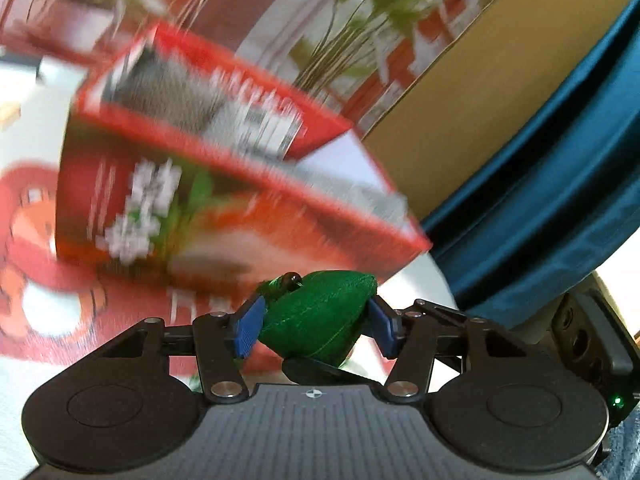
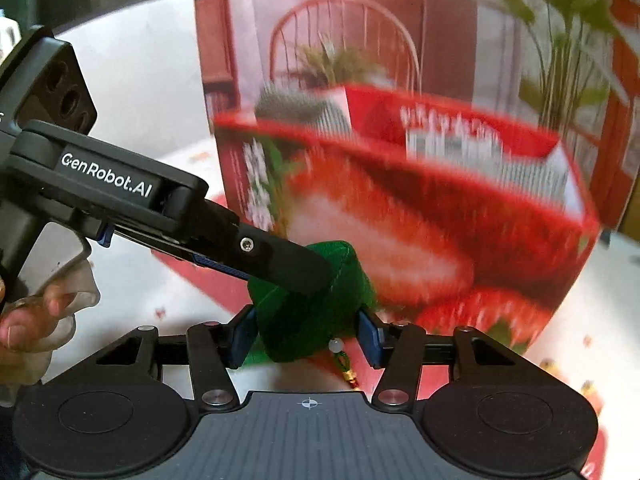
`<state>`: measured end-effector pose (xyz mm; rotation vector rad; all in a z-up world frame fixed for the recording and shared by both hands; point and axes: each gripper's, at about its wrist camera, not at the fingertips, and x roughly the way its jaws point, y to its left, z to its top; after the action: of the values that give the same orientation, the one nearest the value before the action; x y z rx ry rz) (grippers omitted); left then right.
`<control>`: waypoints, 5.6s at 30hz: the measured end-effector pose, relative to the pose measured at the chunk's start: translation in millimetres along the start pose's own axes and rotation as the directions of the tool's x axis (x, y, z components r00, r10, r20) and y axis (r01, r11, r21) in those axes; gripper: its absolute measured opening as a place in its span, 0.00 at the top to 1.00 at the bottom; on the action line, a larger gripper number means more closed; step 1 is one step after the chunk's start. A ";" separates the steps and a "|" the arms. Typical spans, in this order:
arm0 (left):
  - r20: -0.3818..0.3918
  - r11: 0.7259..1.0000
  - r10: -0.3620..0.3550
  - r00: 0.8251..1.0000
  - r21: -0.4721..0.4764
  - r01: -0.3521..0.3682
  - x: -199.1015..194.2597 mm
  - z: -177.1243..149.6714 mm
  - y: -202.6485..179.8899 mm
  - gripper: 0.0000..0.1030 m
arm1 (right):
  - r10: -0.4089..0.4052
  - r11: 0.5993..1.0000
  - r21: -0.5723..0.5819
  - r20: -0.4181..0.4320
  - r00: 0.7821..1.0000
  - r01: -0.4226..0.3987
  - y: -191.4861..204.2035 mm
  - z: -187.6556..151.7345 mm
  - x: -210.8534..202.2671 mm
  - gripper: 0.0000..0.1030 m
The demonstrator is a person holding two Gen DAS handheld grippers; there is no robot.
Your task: Organize soft objects
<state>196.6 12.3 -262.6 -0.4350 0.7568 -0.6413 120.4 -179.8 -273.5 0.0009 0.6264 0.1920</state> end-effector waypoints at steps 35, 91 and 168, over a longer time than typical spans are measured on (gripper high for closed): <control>0.178 0.967 0.094 0.979 0.216 -0.133 31.6 164.9 -42.8 0.44 | 0.019 0.997 -0.073 0.167 0.986 -0.007 -82.4 179.8 36.2 0.52; 0.473 0.782 0.447 0.760 0.206 -0.588 -155.3 72.6 -157.3 0.00 | -0.435 0.865 0.333 0.122 0.892 0.376 -31.8 145.1 -191.5 0.00; 0.579 0.729 0.477 0.661 0.159 -0.666 -240.5 14.4 -248.7 0.00 | -0.534 0.827 0.316 0.179 0.827 0.465 42.6 137.3 -313.4 0.00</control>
<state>-18.9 -5.1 7.9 0.0142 0.2212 -0.0206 -55.7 -186.2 22.9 0.1117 0.3642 -0.4067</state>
